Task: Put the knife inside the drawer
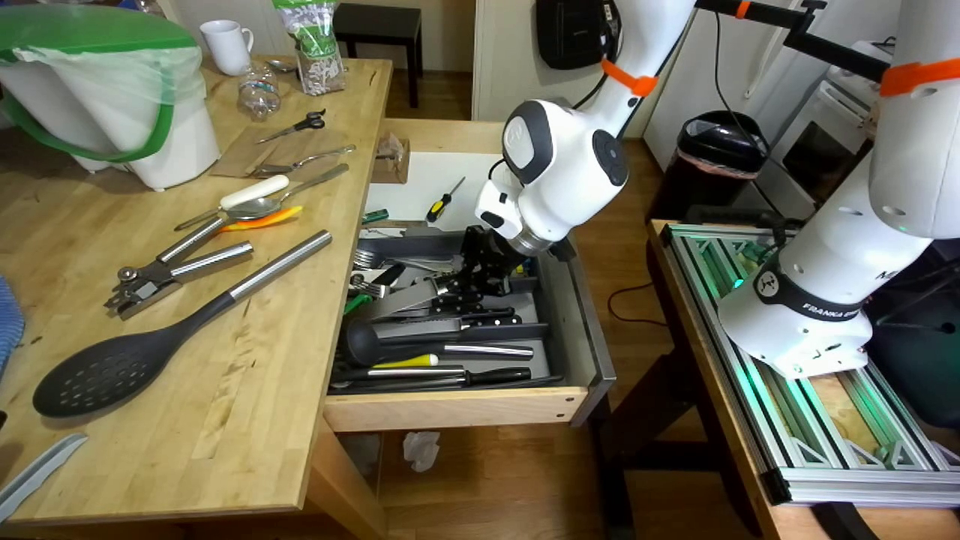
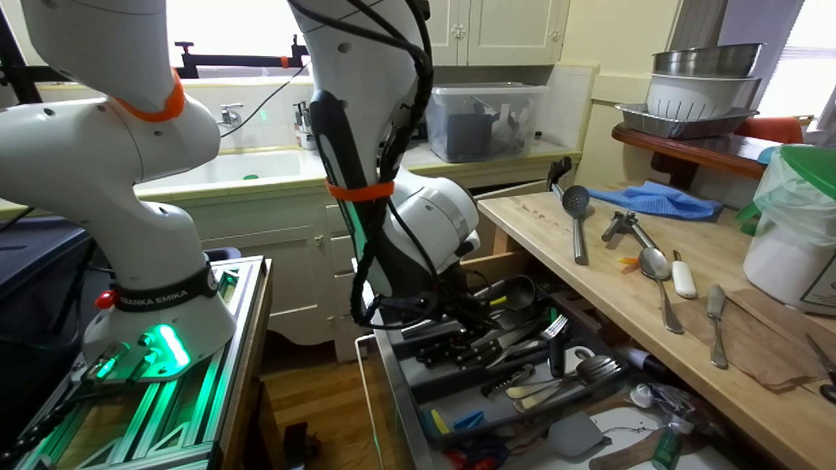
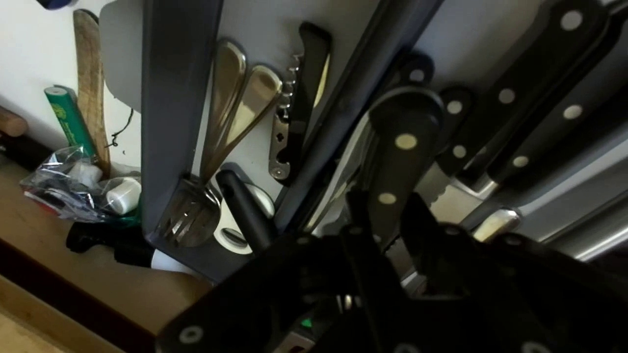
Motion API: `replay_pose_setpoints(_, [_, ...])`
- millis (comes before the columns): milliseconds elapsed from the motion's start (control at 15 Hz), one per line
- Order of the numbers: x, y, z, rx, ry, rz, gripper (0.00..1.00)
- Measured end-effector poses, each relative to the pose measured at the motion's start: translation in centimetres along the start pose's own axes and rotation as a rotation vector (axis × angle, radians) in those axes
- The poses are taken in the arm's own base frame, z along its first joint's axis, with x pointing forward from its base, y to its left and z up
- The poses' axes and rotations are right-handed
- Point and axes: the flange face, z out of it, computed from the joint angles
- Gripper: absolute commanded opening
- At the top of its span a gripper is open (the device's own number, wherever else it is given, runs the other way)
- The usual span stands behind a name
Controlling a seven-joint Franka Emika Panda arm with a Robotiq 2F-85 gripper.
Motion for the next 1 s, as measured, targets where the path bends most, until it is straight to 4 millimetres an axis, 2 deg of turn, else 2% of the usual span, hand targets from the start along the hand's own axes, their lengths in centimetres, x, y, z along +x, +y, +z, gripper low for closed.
replay_pose_setpoints(400, [-0.9, -1.5, 0.8, 0.043, -0.019, 0.02, 0.06])
replay_pose_setpoints(1000, [-2.0, -2.4, 0.7, 0.083, -0.089, 0.151, 0.06])
